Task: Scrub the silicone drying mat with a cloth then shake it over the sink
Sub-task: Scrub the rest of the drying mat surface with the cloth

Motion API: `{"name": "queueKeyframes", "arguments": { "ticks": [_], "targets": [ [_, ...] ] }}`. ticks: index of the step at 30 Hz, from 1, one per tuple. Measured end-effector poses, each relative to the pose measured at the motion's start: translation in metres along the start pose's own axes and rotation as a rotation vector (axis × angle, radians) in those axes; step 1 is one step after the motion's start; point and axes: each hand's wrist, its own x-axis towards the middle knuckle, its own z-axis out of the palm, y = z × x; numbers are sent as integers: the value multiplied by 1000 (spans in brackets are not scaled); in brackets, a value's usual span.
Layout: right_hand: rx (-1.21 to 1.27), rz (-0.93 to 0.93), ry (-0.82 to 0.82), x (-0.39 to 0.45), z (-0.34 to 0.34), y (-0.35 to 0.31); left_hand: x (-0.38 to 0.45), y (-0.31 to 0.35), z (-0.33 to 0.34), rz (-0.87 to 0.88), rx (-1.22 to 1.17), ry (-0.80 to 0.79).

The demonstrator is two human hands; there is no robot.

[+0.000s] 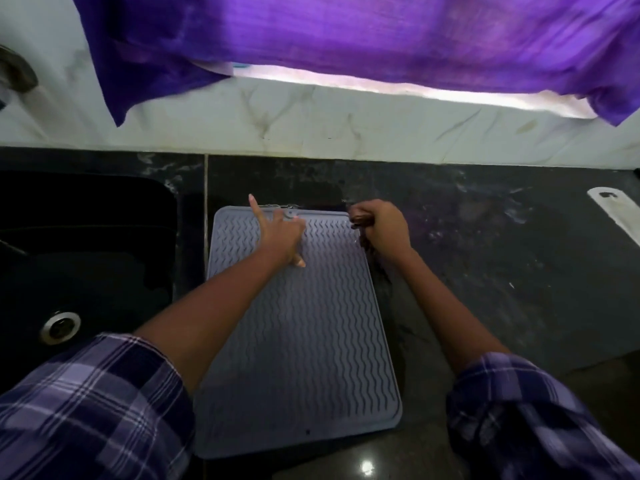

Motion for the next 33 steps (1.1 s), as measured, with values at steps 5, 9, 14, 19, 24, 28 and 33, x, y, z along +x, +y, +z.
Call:
{"name": "queueKeyframes", "arguments": {
  "ticks": [5, 9, 14, 19, 24, 28, 33],
  "targets": [
    [-190, 35, -128, 48, 65, -20, 37, -9, 4, 5, 156, -50],
    [-287, -6, -127, 38, 82, -21, 42, -12, -4, 26, 227, -79],
    [-223, -89, -370, -43, 52, -14, 39, -6, -11, 22, 187, -97],
    [-132, 100, -358, 4, 37, -15, 42, -8, -7, 13, 146, -82],
    [-326, -31, -241, 54, 75, -31, 43, -4, -7, -16, 167, -105],
    [-174, 38, -329, -9, 76, -15, 38, -7, -12, 6, 160, -113],
    [-18, -59, -734, -101, 29, -9, 32, -7, -19, 27, 174, -136]
  ]
}}
